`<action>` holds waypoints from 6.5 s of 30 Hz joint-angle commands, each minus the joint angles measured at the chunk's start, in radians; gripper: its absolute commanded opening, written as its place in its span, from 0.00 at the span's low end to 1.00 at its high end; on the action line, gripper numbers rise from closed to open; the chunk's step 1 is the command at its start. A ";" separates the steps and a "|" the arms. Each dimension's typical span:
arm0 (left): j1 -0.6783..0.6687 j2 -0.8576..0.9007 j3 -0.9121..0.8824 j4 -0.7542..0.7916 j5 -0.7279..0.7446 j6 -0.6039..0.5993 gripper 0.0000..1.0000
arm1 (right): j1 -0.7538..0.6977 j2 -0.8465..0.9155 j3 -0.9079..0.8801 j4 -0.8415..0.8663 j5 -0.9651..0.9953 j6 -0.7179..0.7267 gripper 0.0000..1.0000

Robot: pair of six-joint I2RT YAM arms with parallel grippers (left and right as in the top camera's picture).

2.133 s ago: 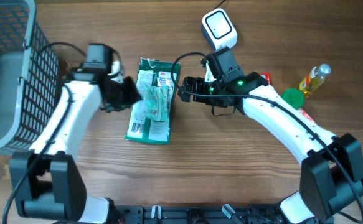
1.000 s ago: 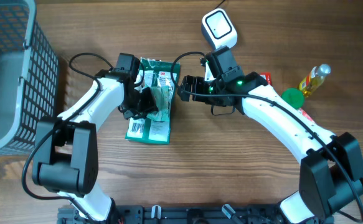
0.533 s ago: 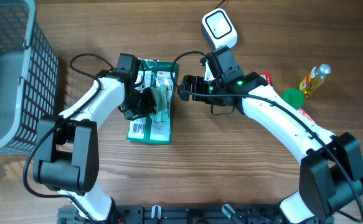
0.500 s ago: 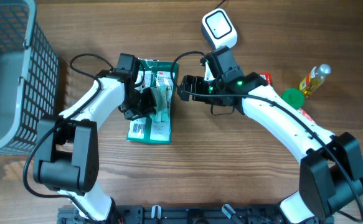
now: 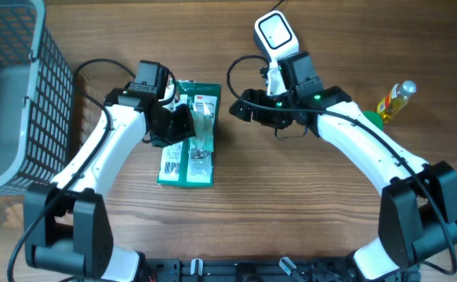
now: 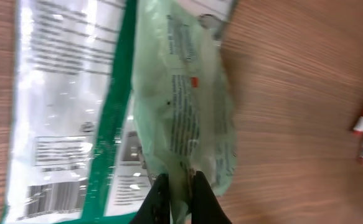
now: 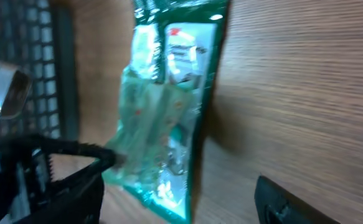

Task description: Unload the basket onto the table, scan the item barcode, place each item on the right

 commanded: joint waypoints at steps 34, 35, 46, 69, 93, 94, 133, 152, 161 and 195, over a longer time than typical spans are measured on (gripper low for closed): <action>-0.018 0.238 0.024 0.154 -0.202 -0.135 0.08 | 0.129 0.306 -0.018 0.377 -0.020 -0.035 0.65; -0.018 0.238 0.024 0.154 -0.202 -0.135 0.08 | 0.132 0.313 -0.018 0.387 -0.024 -0.035 0.64; -0.018 0.238 0.024 0.157 -0.204 -0.135 0.08 | 0.143 0.320 -0.018 0.412 -0.046 0.017 0.35; -0.015 0.238 0.024 0.157 -0.211 -0.135 0.07 | 0.180 0.234 -0.015 0.359 0.163 0.048 0.04; 0.027 0.238 0.023 0.162 -0.342 -0.135 0.10 | 0.113 0.163 -0.016 -0.119 0.401 0.372 0.82; 0.031 0.238 0.023 0.161 -0.342 -0.135 0.10 | 0.109 0.160 -0.014 -0.130 0.393 0.330 0.90; -0.021 0.124 0.063 0.115 0.027 -0.003 0.04 | 0.045 0.087 0.063 -0.254 0.413 0.214 0.04; -0.144 0.124 0.063 0.029 0.130 -0.003 0.04 | -0.059 0.062 0.063 -0.323 0.177 -0.056 0.04; -0.167 0.124 0.059 0.032 0.116 -0.003 0.04 | -0.059 0.062 0.063 -0.326 0.176 -0.055 0.04; -0.336 0.196 0.058 0.212 -0.179 -0.094 0.04 | -0.055 0.077 -0.099 -0.045 0.137 0.071 0.04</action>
